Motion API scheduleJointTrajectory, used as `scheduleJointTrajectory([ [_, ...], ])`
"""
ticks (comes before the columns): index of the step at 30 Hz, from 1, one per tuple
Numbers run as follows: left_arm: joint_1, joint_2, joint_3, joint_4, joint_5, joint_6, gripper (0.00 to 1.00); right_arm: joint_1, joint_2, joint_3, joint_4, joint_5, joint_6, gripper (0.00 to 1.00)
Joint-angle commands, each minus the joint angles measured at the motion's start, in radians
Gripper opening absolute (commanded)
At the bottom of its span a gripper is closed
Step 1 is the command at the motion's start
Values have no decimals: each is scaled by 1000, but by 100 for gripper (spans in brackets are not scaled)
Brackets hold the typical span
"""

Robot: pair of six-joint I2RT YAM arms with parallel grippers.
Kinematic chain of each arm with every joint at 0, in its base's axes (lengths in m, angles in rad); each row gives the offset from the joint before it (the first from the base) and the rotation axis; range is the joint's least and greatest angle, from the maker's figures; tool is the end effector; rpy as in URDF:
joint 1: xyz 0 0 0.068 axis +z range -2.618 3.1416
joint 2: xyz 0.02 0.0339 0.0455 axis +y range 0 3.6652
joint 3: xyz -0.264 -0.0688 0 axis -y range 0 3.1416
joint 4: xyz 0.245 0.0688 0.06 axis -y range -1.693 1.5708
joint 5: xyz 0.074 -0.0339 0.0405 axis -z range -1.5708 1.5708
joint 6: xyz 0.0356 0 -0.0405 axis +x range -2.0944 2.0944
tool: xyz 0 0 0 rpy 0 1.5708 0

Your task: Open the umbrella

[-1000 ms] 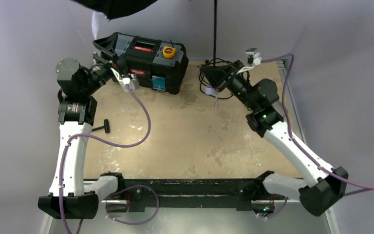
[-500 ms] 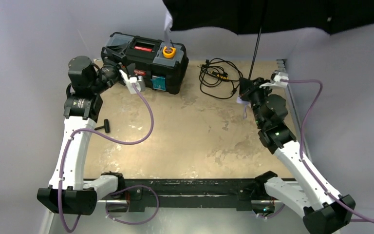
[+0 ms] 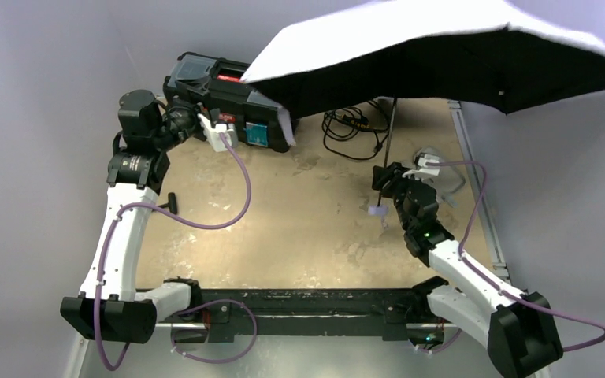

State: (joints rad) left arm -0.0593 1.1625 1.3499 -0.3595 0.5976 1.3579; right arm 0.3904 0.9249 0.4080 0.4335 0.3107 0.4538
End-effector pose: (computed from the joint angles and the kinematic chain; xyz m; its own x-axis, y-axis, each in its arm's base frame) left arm 0.2450 -0.0346 0.4427 0.5526 0.7766 -0.3024 0.2944 0.1575 0.9426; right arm 0.1995 0.0703 0.2464 -0.1046 0.4083 -0.9068 -0.0387 0.9095 0.4140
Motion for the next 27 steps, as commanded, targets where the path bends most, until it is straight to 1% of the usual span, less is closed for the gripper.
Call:
scheduleJointTrajectory([
  [1, -4, -20, 15, -18, -6, 15, 75, -9, -28, -7, 183, -91, -56, 64],
  [2, -4, -21, 15, -21, -9, 14, 75, -9, -45, -8, 172, -116, -70, 75],
  [4, -4, -26, 13, -33, -16, 12, 75, -9, -101, -5, 128, -162, -107, 90],
  [6, -4, -34, 7, -36, -24, 3, 75, -10, -156, 2, 73, -209, -144, 97],
  [9, -5, -42, 5, -53, -28, -24, 75, -9, -266, 25, -50, -277, -207, 99],
  [11, -4, -44, 13, -57, -30, -84, 78, -9, -314, 58, -151, -322, -252, 99],
  [13, -5, -38, 51, -79, -38, -179, 80, -9, -354, 77, -242, -373, -286, 99],
  [15, -3, -24, 99, -119, -56, -298, 82, -10, -387, 90, -319, -395, -319, 99],
  [18, 3, 3, 171, -195, -87, -454, 84, -9, -423, 136, -445, -458, -463, 99],
  [21, 16, 15, 204, -232, -112, -599, 87, -10, -454, 192, -579, -489, -603, 99],
  [23, 49, 29, 239, -256, -121, -727, 91, -9, -481, 214, -637, -486, -656, 99],
  [24, 72, 42, 264, -287, -119, -825, 96, -10, -496, 223, -657, -480, -675, 99],
  [25, 107, 58, 295, -319, -119, -906, 99, -9, -505, 233, -670, -471, -678, 99],
  [27, 170, 97, 360, -406, -125, -1048, 100, -10, -501, 269, -702, -445, -670, 99],
])
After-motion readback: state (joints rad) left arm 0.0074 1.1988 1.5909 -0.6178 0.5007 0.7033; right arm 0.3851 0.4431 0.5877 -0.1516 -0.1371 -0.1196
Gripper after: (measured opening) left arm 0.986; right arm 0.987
